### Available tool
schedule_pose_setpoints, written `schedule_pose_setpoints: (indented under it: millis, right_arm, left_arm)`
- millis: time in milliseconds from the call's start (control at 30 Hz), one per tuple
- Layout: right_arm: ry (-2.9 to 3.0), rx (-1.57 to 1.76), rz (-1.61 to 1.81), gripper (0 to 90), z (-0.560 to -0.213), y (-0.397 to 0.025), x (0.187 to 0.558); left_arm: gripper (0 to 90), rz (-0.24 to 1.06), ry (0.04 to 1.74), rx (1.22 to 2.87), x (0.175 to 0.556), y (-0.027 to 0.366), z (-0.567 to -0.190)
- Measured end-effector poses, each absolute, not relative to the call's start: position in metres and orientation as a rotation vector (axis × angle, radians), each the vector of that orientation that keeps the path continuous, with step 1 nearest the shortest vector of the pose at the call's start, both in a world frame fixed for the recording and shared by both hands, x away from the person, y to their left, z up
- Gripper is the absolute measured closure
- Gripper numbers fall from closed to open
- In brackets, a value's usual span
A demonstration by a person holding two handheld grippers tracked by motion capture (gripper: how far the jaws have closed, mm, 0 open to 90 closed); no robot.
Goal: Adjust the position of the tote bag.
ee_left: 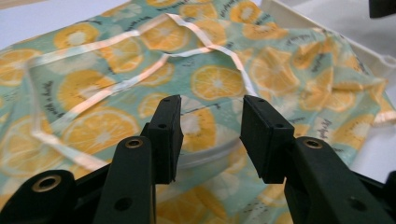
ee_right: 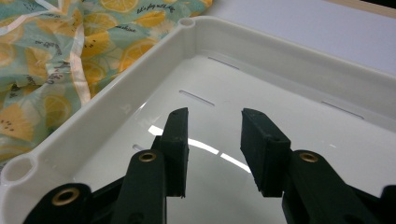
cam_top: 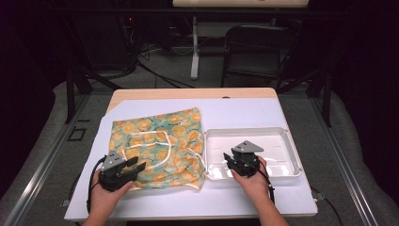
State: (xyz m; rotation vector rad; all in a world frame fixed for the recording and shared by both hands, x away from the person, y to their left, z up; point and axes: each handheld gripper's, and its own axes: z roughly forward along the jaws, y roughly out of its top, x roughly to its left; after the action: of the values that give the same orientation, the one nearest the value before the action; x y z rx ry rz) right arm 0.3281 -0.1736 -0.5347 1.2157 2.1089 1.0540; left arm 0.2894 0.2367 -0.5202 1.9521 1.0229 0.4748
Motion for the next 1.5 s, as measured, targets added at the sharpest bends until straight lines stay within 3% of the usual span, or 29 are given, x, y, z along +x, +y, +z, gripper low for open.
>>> schedule_pose_setpoints:
  millis: [600,1500]
  right_arm:
    - [2.117,1.212,1.033,61.8,-0.536,-0.175,0.325]
    - [2.095,1.202,1.053,61.2,-0.537,-0.178,0.32]
  left_arm:
    - [59.7,0.423,0.815,2.093,0.281,0.189,-0.528]
    - [58.5,0.471,0.739,2.261,0.282,0.161,-0.543]
